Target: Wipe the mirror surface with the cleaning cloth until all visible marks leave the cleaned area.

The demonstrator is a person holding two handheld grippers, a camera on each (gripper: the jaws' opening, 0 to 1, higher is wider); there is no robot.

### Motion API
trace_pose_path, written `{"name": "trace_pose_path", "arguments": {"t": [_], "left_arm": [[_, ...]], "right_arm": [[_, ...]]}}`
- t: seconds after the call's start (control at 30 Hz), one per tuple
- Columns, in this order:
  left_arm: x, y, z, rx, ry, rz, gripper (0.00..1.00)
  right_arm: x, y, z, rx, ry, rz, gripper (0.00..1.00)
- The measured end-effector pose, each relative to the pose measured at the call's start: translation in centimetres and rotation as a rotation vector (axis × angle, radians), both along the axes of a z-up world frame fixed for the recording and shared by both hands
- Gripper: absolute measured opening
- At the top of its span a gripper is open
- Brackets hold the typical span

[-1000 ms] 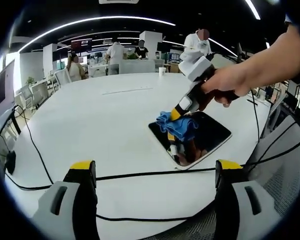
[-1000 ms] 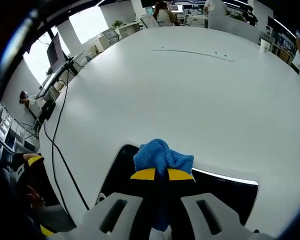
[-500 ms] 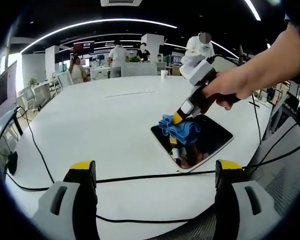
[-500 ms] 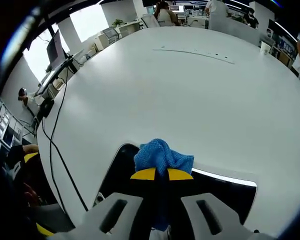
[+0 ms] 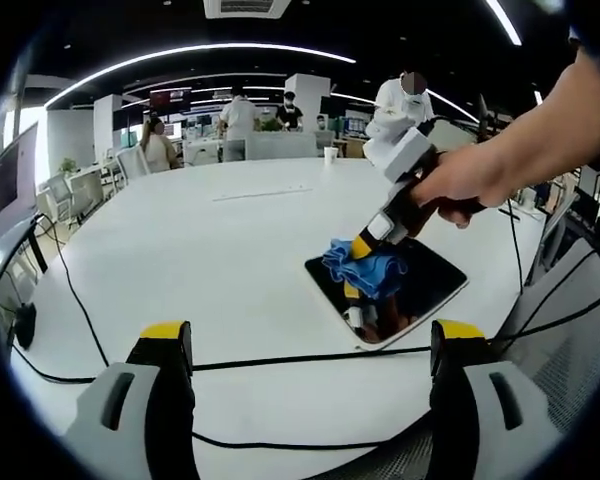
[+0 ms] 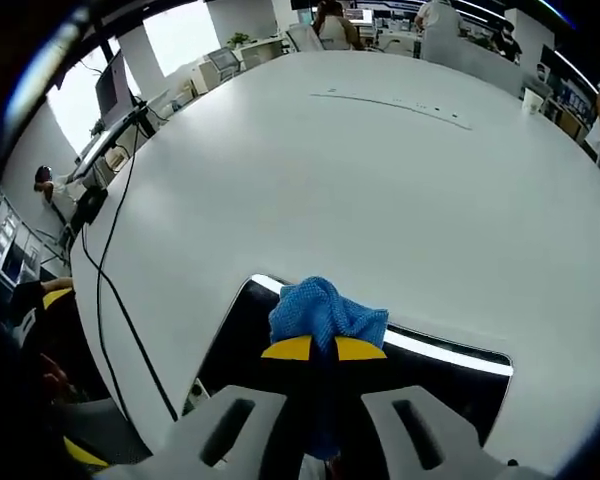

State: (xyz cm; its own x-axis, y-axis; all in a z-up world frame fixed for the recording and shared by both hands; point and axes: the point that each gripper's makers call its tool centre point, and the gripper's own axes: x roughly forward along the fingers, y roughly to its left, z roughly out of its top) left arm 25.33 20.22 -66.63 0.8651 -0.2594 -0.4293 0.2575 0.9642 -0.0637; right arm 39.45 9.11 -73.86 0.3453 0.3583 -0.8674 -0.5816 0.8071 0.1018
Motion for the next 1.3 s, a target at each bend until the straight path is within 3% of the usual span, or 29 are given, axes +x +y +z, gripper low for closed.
{"name": "trace_pose_path", "arguments": {"t": [0.5,0.77,0.9,0.97,1.13,1.3], "left_arm": [[-0.2,-0.9,-0.3,-0.017,0.024,-0.035,0.99],[-0.2,-1.1,0.0,-0.035,0.012,-0.043,0.99],[-0.2,-0.8,0.0,-0.005,0.006,-0.039,0.99],[-0.1,-0.2,-0.1,-0.018,0.012,-0.008,0.99],[-0.2,-0.7,-0.6,-0.017,0.033,-0.041,0.99],[-0.1,-0.1,-0.1,-0.040,0.008,-0.015,0.99]], "right_arm": [[-4.4,-0.2,0.0,0.023,0.028,0.017,0.00],[-5.9,0.0,-0.5,0.030,0.055,0.017,0.00],[-6.4,0.1,-0.6,0.043,0.064,0.010,0.00],[-6.9,0.1,-0.5,0.046,0.083,0.000,0.00],[-7.5,0.0,-0.6,0.030,0.093,0.017,0.00],[-8.1,-0.1,0.0,0.034,0.087,0.019,0.00]]}}
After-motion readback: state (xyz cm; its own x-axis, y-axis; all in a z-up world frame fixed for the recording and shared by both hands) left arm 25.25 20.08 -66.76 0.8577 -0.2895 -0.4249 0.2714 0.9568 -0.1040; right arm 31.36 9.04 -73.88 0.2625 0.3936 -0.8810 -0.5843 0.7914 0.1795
